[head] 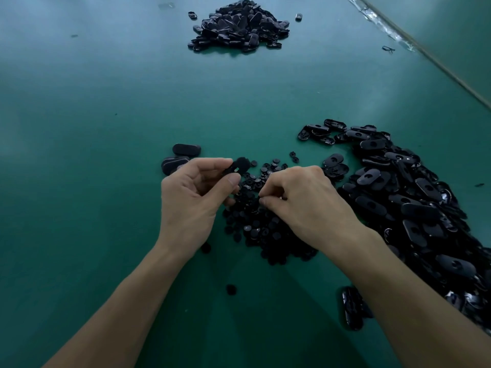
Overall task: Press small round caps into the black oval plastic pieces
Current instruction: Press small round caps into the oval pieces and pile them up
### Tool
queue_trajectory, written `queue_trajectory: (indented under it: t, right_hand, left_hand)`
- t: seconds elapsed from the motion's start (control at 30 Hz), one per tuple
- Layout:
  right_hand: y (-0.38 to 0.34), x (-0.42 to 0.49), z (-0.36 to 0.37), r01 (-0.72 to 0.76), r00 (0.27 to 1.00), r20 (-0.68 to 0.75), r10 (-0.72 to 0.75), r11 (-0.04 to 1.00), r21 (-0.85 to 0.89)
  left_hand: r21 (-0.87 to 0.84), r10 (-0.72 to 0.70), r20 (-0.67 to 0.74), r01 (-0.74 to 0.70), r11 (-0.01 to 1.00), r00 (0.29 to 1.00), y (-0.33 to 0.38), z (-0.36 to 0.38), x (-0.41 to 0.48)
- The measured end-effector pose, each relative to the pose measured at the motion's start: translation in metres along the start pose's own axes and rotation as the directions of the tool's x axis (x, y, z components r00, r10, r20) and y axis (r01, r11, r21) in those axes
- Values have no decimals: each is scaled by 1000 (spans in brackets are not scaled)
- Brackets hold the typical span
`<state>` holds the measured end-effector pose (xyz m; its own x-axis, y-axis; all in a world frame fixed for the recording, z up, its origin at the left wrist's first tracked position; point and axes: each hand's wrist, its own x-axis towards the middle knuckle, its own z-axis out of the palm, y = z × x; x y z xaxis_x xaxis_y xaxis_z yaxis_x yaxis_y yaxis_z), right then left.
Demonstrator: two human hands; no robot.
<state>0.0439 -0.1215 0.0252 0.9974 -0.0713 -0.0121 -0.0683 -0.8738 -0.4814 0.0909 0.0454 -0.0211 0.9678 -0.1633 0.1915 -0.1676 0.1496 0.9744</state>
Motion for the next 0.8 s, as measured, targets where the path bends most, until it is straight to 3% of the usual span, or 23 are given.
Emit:
queue_trajectory:
  t: [0.33,0.53,0.8]
  right_hand:
    - [2,-1,-2,-10,1000,-5,11,989,150]
    - [-4,0,-8,60,998,9,-62,990,127]
    - [-8,0,-7,119,991,-92,-101,967,226]
  left_hand:
    - [-15,-23,-15,23,1000,1000,0,0,-1]
    - [13,-13,9,13,1000,1000,0,2,-1]
    - [64,-8,32,6,998,999,-1,1,0]
